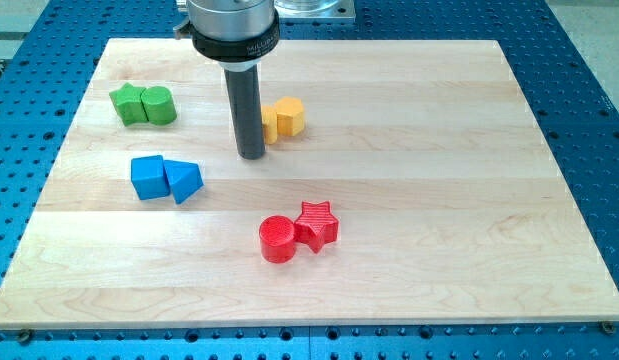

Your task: Push the blue blocks towards the yellow blocks

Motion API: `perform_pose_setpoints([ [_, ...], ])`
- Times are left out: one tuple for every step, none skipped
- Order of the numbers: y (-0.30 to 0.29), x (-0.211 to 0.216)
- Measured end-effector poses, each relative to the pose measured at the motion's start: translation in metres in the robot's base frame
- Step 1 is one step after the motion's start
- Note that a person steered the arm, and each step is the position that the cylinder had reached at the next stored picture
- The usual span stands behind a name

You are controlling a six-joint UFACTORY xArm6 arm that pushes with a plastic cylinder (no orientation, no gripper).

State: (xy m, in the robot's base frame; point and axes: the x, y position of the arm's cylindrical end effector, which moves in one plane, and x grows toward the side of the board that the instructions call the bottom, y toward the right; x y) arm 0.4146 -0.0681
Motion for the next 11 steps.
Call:
perform_pose_setpoints([
  [0.0,0.0],
  [0.0,0.001],
  [-0.052,-0.002],
  [-0.128,0.032],
  [-0.109,0.048],
  [-0.131,0.042],
  [-0.135,0.098],
  [-0.117,0.088],
  [-0.095,0.052],
  [-0.072,0.048],
  [-0.073,-0.003],
])
